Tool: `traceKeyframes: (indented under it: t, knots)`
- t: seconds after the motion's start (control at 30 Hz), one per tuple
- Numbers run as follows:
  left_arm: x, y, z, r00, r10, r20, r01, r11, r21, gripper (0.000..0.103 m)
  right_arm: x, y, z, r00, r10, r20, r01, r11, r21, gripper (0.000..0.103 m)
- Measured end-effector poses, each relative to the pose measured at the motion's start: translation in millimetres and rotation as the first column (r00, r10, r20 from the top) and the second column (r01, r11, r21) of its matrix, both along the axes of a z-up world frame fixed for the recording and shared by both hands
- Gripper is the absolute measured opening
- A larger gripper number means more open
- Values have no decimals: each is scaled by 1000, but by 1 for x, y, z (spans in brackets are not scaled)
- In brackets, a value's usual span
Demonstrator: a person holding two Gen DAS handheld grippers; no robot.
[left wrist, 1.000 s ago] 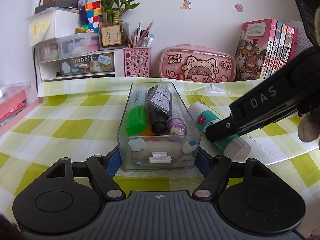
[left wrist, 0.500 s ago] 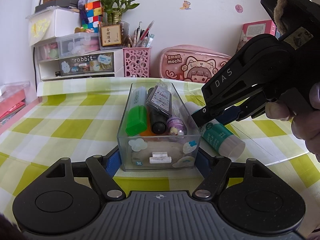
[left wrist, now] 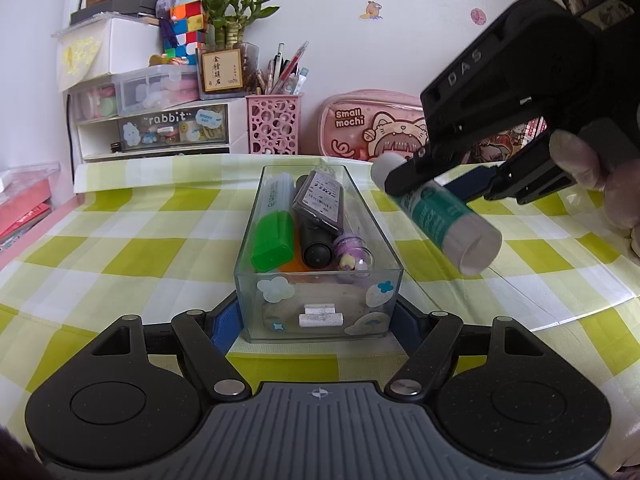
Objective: Organize stationery
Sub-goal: 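Lift the glue stick with the right tool and carry it over the box, then lower the glue stick upright into the clear box and open the right tool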
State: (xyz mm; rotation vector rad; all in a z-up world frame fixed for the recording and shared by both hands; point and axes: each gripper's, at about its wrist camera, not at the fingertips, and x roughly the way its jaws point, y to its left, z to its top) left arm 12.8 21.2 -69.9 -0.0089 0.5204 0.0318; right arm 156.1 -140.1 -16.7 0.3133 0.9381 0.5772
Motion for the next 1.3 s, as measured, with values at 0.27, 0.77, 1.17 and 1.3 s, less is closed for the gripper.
traceKeyframes:
  t: [0.27, 0.77, 1.17, 1.3]
  knots:
    - [0, 0, 0, 1000, 0, 0, 0, 1000, -1, 74, -1, 20, 9, 999, -24, -33, 26, 997, 69, 43]
    - [0, 0, 0, 1000, 0, 0, 0, 1000, -1, 74, -1, 39, -1, 990, -126, -64, 129, 991, 47, 43]
    - [0, 0, 0, 1000, 0, 0, 0, 1000, -1, 74, -4, 38, 4, 992, -119, -34, 120, 992, 39, 45]
    - [0, 0, 0, 1000, -2, -1, 2, 1000, -1, 74, -5, 35, 7, 993, -116, -25, 117, 992, 38, 45]
